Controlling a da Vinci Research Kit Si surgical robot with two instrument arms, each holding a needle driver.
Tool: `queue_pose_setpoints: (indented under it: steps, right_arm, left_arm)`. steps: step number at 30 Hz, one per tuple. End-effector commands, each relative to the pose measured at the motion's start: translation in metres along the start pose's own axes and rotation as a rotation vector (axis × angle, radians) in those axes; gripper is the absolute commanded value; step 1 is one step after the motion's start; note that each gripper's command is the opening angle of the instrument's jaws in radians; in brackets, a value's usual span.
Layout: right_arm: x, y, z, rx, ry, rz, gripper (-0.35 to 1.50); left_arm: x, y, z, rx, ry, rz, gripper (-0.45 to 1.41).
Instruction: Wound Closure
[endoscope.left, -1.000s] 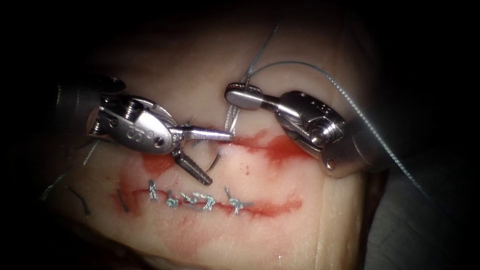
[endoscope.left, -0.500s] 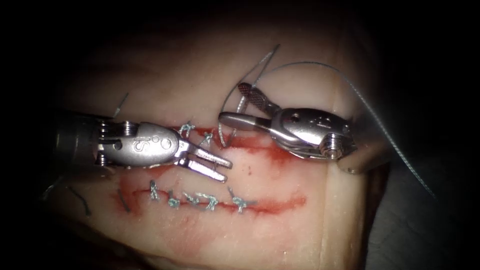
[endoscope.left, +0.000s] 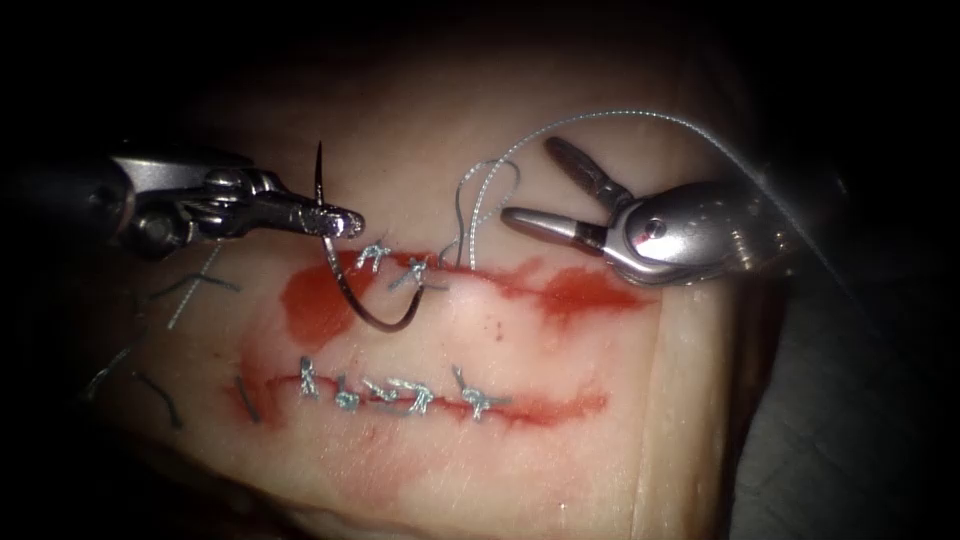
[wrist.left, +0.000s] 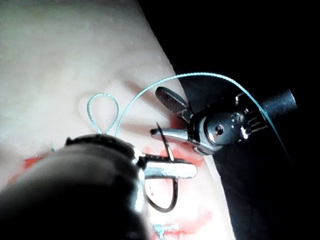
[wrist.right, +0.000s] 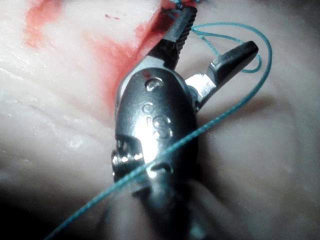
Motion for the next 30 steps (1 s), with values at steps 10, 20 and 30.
queue_pose_setpoints:
  steps: [10,20,30]
  right_arm:
    - [0.0023,-0.0014,-0.0046,-0.086,0.256,-0.087,1.13]
    - [-0.0020,-0.0089,-0.0090,0.479,0.424,-0.125,0.52]
    - [-0.0087,-0.0102,-0.0080,0.525,-0.011,-0.178,0.31]
  left_arm:
    - [-0.0040,-0.0083,-0.0021,0.018,-0.070,0.095,-0.45]
    - [-0.0062,-0.0174,-0.0024,0.037,-0.096,0.576,-0.45]
    - [-0.0078,-0.0228,-0.0040,0.047,-0.139,0.912,-0.45]
